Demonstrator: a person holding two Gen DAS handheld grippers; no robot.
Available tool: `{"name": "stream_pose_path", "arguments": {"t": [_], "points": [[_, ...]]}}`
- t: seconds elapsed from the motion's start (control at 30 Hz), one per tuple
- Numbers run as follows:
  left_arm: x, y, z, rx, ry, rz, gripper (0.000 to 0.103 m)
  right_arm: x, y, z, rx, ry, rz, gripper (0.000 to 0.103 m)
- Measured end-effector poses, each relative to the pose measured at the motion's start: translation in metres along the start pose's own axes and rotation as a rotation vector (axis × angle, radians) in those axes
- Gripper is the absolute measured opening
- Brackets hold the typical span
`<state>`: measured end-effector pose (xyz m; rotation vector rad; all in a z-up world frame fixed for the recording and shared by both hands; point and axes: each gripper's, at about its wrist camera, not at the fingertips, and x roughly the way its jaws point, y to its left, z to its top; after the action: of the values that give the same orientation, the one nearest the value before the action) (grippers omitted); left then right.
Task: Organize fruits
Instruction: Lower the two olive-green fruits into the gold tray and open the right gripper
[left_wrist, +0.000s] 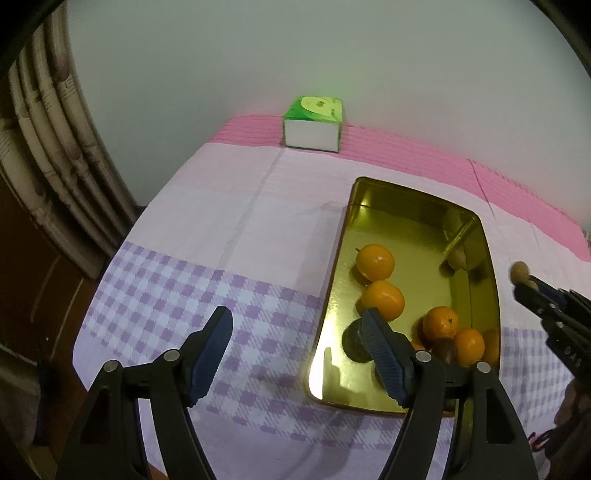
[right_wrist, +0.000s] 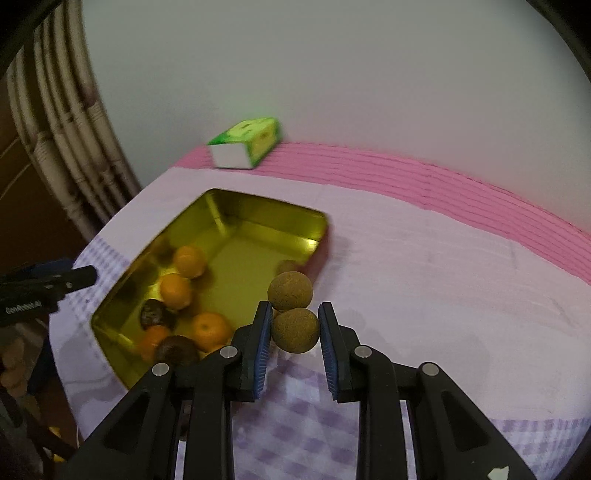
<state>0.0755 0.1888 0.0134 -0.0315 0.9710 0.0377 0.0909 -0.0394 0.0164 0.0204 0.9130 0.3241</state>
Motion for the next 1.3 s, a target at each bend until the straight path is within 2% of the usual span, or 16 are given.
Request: {"name": "stream_pose_path", "arguments": {"t": [0.2, 0.5, 0.9, 1.3], "points": [[0.001, -0.006, -0.001, 0.025, 0.000, 0.003, 0.073, 0.015, 0.029, 0.004, -0.040, 0.019, 0.023, 0.024], [0.001, -0.009, -0.002, 0.028, 0.001, 0.007, 0.073, 0.032, 0.047, 0.006, -0.086, 0.046, 0.026, 0.024], [0.002, -0.007, -0.002, 0.035, 0.005, 0.006, 0.073, 0.052, 0.057, -0.003, -0.103, 0.093, 0.016, 0.024], [0.003, -0.011, -0.003, 0.047, 0.007, 0.006, 0.073, 0.053, 0.056, -0.004, -0.086, 0.088, 0.012, 0.026]]}}
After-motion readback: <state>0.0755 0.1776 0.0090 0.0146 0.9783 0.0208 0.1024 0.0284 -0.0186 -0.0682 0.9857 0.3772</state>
